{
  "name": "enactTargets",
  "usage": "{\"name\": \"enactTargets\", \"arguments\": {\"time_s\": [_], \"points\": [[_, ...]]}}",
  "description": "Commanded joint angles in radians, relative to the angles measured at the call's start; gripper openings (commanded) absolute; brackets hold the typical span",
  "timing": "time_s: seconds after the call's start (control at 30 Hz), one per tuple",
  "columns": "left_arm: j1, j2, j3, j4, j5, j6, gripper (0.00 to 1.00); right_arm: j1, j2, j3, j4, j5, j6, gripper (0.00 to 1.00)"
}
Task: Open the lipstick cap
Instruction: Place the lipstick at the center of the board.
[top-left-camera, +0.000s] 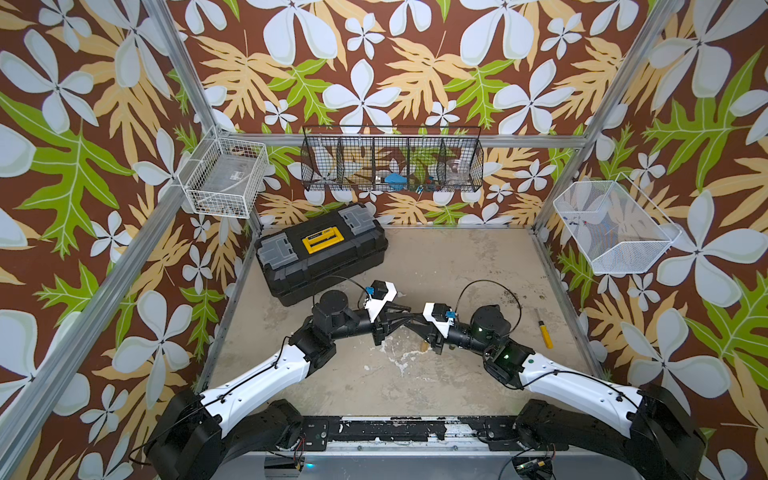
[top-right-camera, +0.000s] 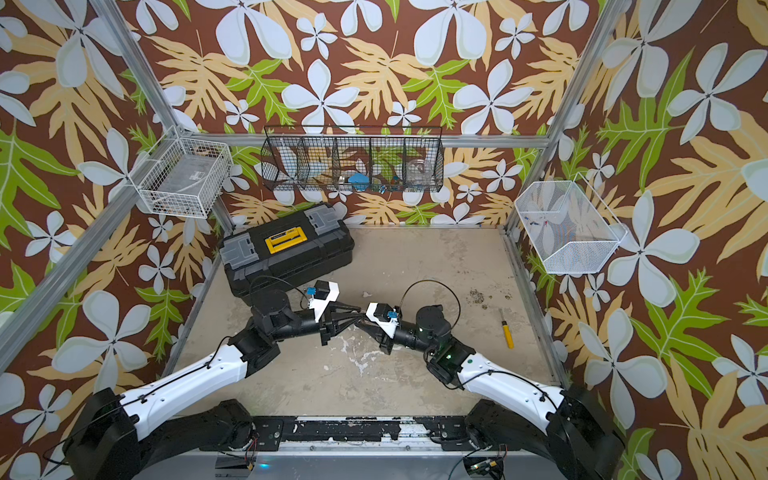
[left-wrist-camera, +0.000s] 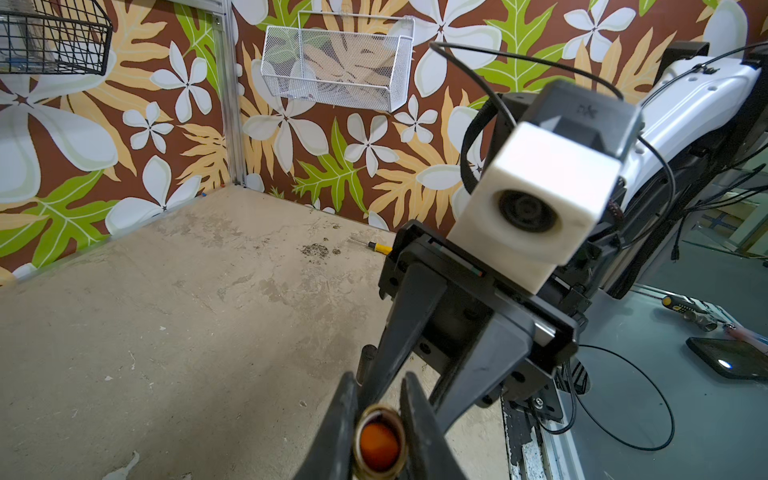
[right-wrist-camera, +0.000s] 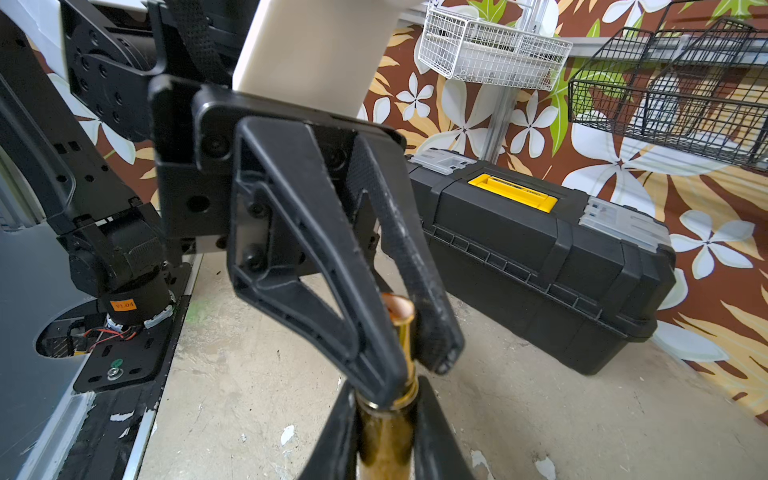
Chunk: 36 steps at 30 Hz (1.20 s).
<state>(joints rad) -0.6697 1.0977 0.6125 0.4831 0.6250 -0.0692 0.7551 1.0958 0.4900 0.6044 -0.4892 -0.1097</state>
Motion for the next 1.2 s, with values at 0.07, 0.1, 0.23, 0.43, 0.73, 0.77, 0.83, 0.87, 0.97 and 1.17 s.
{"name": "enactTargets", "arguments": {"time_s": [0.07,0.1,0.23,0.43,0.73,0.77,0.83,0.87,0.97,1.17], "points": [[-0.001,-0.001,0.010,-0.002,-0.018,0.015,0.11,0.002,-0.001,0.004,-0.003,-0.003,-0.008,0.29],[-0.001,-0.002,0.011,-0.010,-0.031,0.021,0.10,0.002,-0.002,0.004,-0.002,0.006,-0.008,0.31],[-0.001,0.001,0.003,-0.014,-0.062,0.026,0.09,0.002,-0.014,-0.006,0.003,0.028,-0.011,0.36],[-0.001,0.002,-0.031,-0.007,-0.190,0.055,0.10,0.001,-0.073,-0.006,-0.085,0.095,-0.040,0.47],[-0.001,0.085,-0.142,0.165,-0.340,0.027,0.10,0.000,-0.240,-0.083,-0.103,0.369,0.018,0.53],[-0.001,0.105,-0.143,0.169,-0.353,0.020,0.10,0.002,-0.251,-0.084,-0.104,0.407,0.035,0.53],[-0.002,0.145,-0.165,0.229,-0.368,0.010,0.10,0.001,-0.265,-0.087,-0.099,0.473,0.063,0.55],[-0.003,0.171,-0.189,0.284,-0.372,0.006,0.10,0.000,-0.270,-0.088,-0.094,0.507,0.073,0.55],[-0.019,0.221,-0.245,0.405,-0.451,-0.008,0.09,0.000,-0.276,-0.094,-0.081,0.566,0.086,0.56],[-0.049,0.311,-0.250,0.433,-0.571,0.035,0.09,0.000,-0.293,-0.109,-0.082,0.606,0.105,0.56]]}}
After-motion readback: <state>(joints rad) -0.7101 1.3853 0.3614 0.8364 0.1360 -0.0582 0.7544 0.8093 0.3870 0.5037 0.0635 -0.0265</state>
